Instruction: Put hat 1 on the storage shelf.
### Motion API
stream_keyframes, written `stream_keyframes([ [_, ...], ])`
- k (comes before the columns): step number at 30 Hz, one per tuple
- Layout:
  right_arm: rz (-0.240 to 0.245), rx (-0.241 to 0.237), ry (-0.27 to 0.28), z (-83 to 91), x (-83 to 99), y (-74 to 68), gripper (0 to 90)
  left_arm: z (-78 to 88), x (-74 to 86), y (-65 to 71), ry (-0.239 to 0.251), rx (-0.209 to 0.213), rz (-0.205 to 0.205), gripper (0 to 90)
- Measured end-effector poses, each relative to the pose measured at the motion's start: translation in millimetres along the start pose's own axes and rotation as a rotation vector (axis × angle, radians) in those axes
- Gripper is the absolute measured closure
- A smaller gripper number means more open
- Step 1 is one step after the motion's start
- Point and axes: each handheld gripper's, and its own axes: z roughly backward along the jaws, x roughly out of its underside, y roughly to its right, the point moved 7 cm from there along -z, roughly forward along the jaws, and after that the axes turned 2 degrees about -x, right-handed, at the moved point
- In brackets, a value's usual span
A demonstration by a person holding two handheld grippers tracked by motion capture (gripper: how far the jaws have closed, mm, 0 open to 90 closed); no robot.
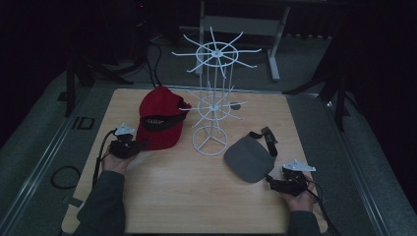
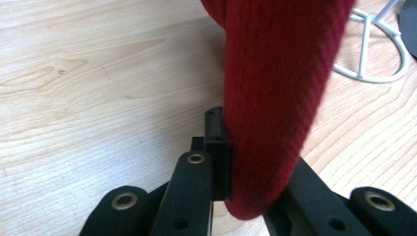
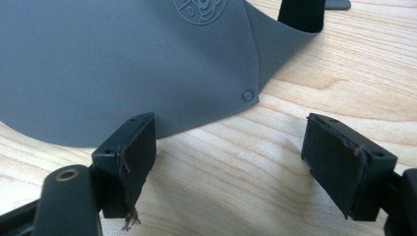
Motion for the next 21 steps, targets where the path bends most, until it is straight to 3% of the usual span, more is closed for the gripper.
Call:
stream_keyframes([
  [11,0.000,0.000,0.000,0.0,0.0,0.0,20.8,12.5,-7.2,-3.8,0.050,-0.022,0.015,86.2],
  [21,0.000,0.000,0.000,0.0,0.0,-0.1,20.8,20.9,-9.1,-6.2,0.063,-0.050,-0.003,86.1],
])
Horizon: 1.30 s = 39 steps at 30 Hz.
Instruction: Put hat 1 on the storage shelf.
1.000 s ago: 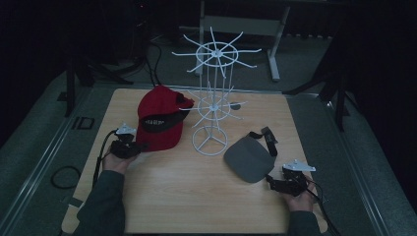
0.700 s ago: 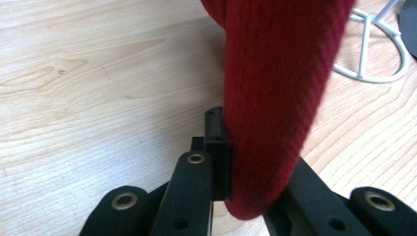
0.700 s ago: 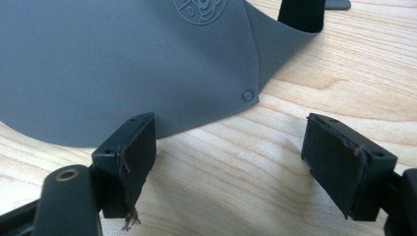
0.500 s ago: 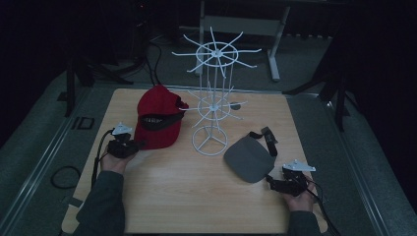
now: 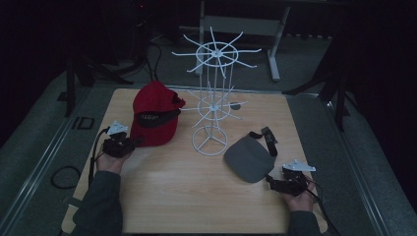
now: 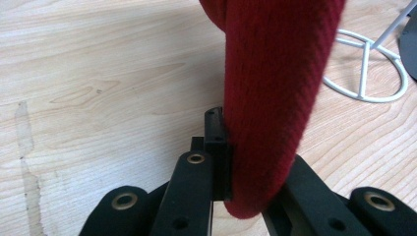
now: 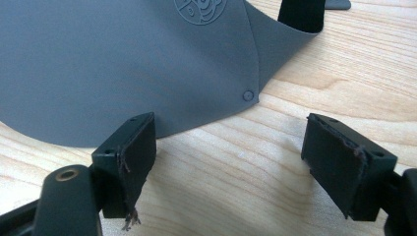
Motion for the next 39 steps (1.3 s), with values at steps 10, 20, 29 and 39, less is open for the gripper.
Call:
stream_keyframes([
  [10,0.000,0.000,0.000,0.0,0.0,0.0,20.8,10.2,-5.0,-1.9,0.033,-0.023,-0.002,86.1],
  [20,0.000,0.000,0.000,0.0,0.0,0.0,20.8,21.7,-12.7,-5.5,0.074,-0.039,0.004,86.1],
  [29,0.000,0.000,0.000,0.0,0.0,0.0,20.8,32.5,-22.7,-3.7,0.110,-0.040,0.001,86.1],
  [39,0.001,0.001,0.000,0.0,0.0,0.0,20.8,45.1,-37.1,1.4,0.158,-0.052,-0.016,86.1],
])
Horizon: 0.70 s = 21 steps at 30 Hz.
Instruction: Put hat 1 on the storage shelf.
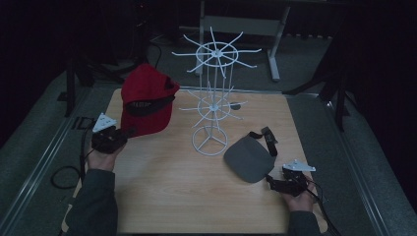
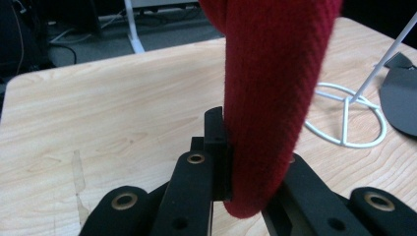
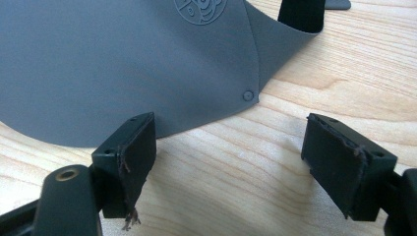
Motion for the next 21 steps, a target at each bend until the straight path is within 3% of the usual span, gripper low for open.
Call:
stream_keyframes([
  [21,0.000,0.000,0.000,0.0,0.0,0.0,20.8,16.5,-22.8,-1.7,0.076,-0.015,-0.003,86.1],
])
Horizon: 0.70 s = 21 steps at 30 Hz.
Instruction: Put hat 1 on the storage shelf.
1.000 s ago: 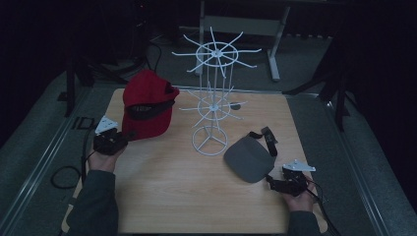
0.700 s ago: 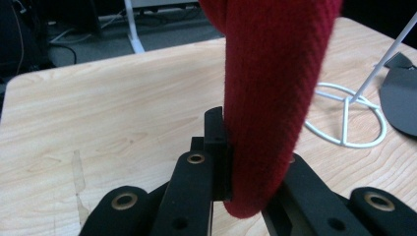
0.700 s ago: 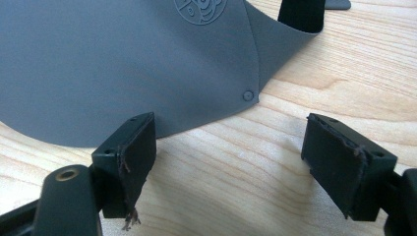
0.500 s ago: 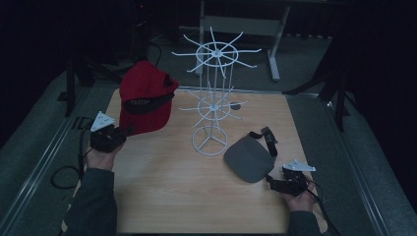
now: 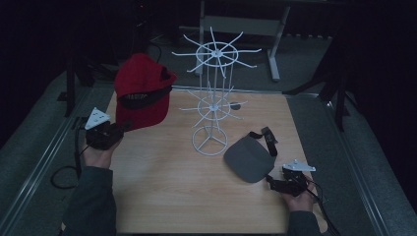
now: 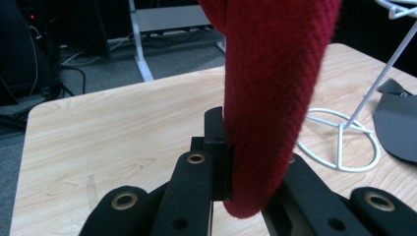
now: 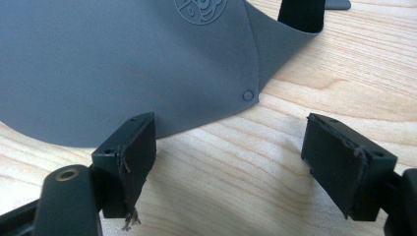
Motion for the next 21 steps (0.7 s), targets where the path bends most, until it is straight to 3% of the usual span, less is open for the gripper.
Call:
stream_keyframes([
  [21,-0.001,0.000,0.001,0.0,-0.1,-0.1,20.8,17.1,-22.6,-4.8,0.067,-0.014,-0.003,86.1],
])
